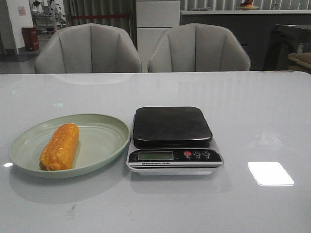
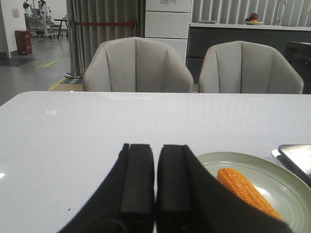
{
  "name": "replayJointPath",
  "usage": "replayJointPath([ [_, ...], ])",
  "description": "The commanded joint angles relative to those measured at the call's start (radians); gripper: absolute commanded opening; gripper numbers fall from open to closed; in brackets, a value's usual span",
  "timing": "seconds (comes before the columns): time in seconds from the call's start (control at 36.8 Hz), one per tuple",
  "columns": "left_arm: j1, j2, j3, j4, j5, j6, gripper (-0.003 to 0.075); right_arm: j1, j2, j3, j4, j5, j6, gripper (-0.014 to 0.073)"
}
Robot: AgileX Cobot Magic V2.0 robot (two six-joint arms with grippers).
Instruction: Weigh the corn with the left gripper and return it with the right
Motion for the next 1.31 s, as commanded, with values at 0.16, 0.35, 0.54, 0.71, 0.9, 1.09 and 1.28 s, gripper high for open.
replayJointPath([
  [0.16,-0.006,-0.020,0.033,-0.012,-0.083,-0.004,0.0114,-0.004,-0.020,0.011,-0.012,-0.085,-0.006,0.0175],
  [0.35,-0.006,-0.020,0.033,-0.012,-0.083,-0.004,0.0114,-0.004,-0.020,0.011,-0.012,-0.085,-0.006,0.0175],
  [0.54,-0.006,-0.020,0.033,-0.012,-0.083,-0.004,0.0114,-0.004,-0.020,0.011,-0.012,-0.084,-0.006,0.0175],
  [0.71,-0.006,-0.020,0.033,-0.012,-0.083,-0.004,0.0114,-0.004,-0.020,0.011,-0.012,-0.084,-0.006,0.0175],
  [0.9,-0.006,-0.020,0.033,-0.012,-0.087,-0.004,0.0114,-0.004,-0.020,0.011,-0.012,-0.084,-0.006,0.0175],
  [1.09,-0.006,-0.020,0.028,-0.031,-0.160,-0.005,0.0114,-0.004,-0.020,0.011,-0.012,-0.084,-0.006,0.0175],
  [1.28,-0.009,0.003,-0.110,-0.034,-0.129,-0.005,0.0114,-0.004,-0.020,0.011,-0.012,-0.084,-0.006,0.0175],
])
